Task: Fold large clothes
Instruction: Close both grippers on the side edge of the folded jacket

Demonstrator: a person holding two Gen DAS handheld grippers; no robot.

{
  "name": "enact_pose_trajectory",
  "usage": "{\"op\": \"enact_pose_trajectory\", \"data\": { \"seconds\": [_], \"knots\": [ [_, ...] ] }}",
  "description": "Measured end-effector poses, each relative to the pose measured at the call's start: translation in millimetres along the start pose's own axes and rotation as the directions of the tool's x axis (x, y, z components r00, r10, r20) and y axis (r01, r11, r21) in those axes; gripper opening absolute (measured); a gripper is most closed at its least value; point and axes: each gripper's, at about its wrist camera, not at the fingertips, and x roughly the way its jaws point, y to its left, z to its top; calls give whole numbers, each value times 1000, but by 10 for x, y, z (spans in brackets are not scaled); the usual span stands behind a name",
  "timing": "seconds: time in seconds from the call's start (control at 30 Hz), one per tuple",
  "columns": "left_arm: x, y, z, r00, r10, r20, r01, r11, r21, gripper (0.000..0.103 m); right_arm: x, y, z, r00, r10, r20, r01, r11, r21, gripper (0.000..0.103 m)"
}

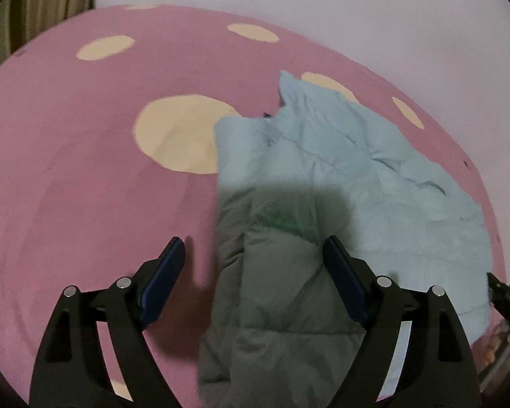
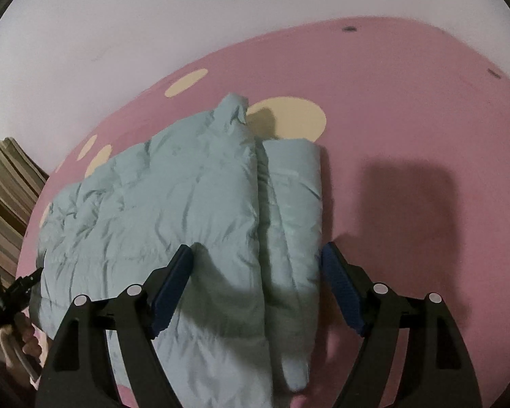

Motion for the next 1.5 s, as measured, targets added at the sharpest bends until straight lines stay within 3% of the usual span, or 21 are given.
{"op": "enact_pose_trajectory", "data": {
  "seconds": [0.3,0.63,0.73,0.8,1.13,1.2,1.37,1.5],
  "knots": [
    [202,-41,57,999,-20,-34,22,997,70,85,210,28,20,1000,-13,-20,13,1000,-25,82],
    [162,-25,131,998,-47,-34,48,997,56,79,201,116,-67,999,-39,-1,39,997,-74,70],
    [97,91,113,1000,-8,-1,8,1000,7,83,207,157,-85,999,-37,-2,37,997,-67,70],
    [125,176,86,999,-45,-19,45,999,-19,84,199,152,-85,999,-38,2,38,997,-67,71],
    [178,4,104,996,-75,-41,77,996,50,88,143,109,-155,998,-53,36,55,996,-63,78],
    [210,-43,113,996,-76,-42,78,995,55,85,137,115,-156,998,-52,33,54,996,-67,78],
    [224,-71,145,995,-93,-40,95,994,48,64,70,42,-101,998,-49,34,51,997,-54,79],
    [245,-88,151,994,-97,-43,99,994,51,63,88,-79,-88,998,-52,32,53,998,-18,85]
  ]
}}
